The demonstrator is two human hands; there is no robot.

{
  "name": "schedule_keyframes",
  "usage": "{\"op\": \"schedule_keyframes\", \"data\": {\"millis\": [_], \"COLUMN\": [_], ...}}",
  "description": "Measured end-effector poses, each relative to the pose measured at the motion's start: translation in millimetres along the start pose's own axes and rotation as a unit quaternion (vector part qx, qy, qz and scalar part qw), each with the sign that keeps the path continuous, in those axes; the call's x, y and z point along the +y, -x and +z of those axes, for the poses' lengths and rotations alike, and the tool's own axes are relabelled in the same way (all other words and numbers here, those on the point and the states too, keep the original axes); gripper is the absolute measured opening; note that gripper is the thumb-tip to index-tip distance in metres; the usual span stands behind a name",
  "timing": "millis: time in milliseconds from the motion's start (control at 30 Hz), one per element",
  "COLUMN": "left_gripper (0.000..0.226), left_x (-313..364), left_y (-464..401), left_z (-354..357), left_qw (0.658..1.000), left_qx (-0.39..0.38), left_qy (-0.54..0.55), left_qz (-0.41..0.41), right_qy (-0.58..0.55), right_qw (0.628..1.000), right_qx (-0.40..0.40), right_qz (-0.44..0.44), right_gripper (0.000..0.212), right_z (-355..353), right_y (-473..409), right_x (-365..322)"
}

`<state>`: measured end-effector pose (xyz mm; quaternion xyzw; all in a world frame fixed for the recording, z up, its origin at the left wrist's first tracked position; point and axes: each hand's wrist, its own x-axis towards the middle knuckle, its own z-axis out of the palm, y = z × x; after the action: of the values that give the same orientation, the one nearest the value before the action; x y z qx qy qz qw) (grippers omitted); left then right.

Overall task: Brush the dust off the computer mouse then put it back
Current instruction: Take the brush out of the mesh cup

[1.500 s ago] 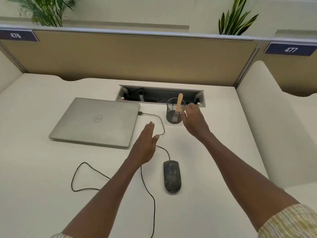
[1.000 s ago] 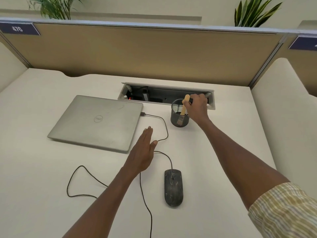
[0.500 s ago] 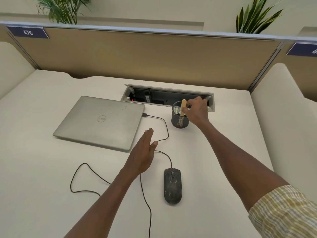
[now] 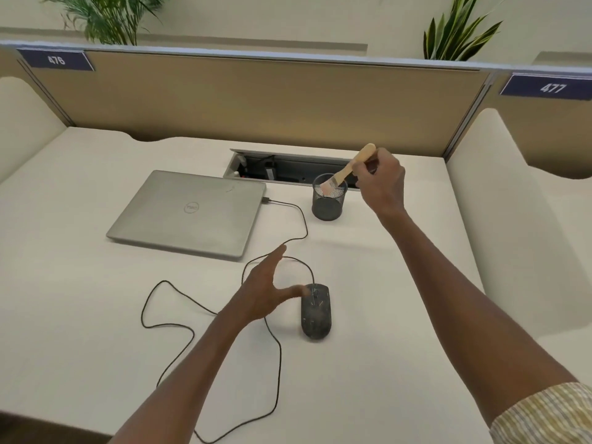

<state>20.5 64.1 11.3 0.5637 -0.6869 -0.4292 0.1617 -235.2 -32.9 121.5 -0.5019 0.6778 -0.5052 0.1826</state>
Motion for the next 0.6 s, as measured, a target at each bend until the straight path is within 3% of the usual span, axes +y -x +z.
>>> {"op": "schedule_keyframes", "data": {"millis": [67, 167, 367, 600], "left_gripper": [0.148, 0.165, 0.165, 0.166], "left_x": [-5, -12, -22, -29], "left_y": [9, 17, 26, 33], "left_z": [3, 9, 24, 44], "left_qw": [0.999, 0.992, 0.978, 0.989], "left_qx": [-0.045, -0.098, -0.126, -0.078], "left_qy": [-0.024, -0.077, -0.166, -0.124], "left_qz": [-0.009, 0.001, 0.025, 0.021], "right_qy": [-0.027, -0.044, -0.047, -0.049], "right_qw": [0.999, 0.998, 0.998, 0.997], "right_qx": [0.003, -0.007, -0.022, -0.031], "right_qz": [0.025, 0.046, 0.042, 0.05], "right_gripper": [0.022, 0.021, 0.023, 0.022], "right_z": [-6, -12, -20, -29], "right_y": [14, 35, 68, 88], "right_x": [-2, -4, -4, 3]}}
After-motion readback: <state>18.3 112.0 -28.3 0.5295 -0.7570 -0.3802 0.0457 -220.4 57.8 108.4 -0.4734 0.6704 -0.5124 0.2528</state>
